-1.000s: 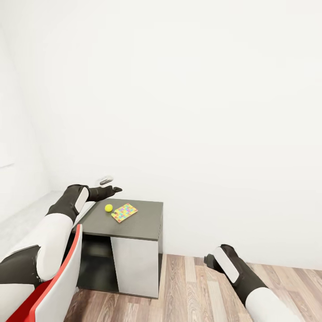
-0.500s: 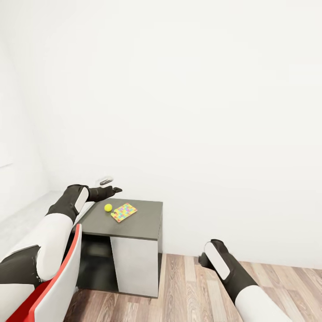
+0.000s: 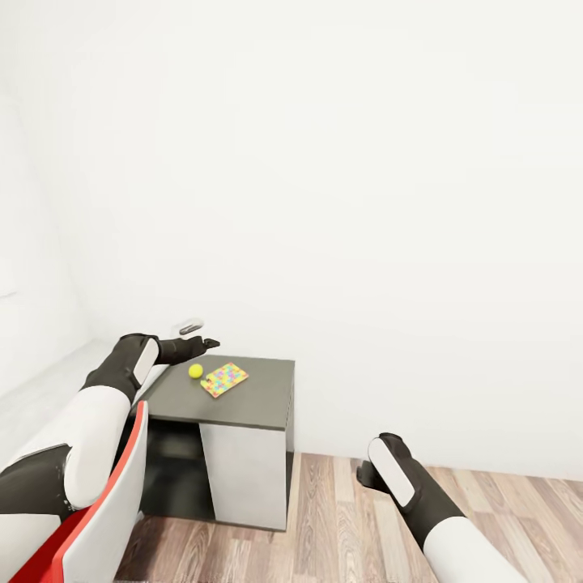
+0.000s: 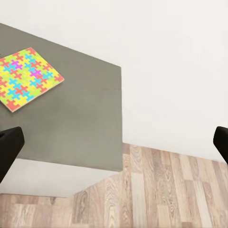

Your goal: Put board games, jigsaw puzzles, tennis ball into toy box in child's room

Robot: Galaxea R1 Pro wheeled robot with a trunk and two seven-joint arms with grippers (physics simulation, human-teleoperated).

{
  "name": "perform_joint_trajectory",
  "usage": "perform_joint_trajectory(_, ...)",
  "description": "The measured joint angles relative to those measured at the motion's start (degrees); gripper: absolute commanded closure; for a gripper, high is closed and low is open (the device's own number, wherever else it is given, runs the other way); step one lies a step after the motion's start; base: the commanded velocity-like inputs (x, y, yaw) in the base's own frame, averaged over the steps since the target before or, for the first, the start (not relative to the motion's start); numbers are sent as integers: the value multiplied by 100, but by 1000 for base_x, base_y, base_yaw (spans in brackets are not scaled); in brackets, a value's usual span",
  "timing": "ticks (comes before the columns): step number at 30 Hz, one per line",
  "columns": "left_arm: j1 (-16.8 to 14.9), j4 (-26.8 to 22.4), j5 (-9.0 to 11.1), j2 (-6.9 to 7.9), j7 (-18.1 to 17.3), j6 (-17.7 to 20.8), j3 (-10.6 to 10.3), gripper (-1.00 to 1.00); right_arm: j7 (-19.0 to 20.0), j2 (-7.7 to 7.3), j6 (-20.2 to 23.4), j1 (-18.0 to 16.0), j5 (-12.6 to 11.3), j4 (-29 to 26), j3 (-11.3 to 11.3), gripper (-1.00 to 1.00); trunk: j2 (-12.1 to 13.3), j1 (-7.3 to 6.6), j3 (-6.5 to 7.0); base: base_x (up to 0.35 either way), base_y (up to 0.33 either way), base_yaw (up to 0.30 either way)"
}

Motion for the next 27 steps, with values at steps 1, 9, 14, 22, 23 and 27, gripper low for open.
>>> perform_joint_trajectory(1, 0, -1, -1, 3, -2, 2, -2, -100, 0, 5, 2, 0, 6, 2, 9, -100, 0, 0, -9, 0, 0, 0)
perform_joint_trajectory(9, 0, -2, -2, -7, 3, 14, -6, -100, 0, 14, 10, 0, 37, -1, 29, -100, -1, -2, -85, 81, 0, 0)
perform_joint_trajectory(14, 0, -3, -3, -10, 21, 17, -7, -100, -6, 14, 7, 0, 49, -32, 32, -100, -1, -2, -132, 210, 0, 0)
perform_joint_trajectory(22, 0, -3, -2, -7, 9, 6, -13, -100, -7, 15, 7, 0, 54, -39, 33, -100, -1, 0, -149, 37, 0, 0)
perform_joint_trajectory(23, 0, -3, -2, -6, 8, 5, -14, -100, -7, 16, 7, 0, 54, -39, 35, -100, -1, 0, -149, 8, 0, 0)
perform_joint_trajectory(27, 0, -7, -2, -2, 0, 0, -14, -100, -8, 21, 3, 0, 55, -39, 40, -100, -1, 0, -150, 4, 0, 0)
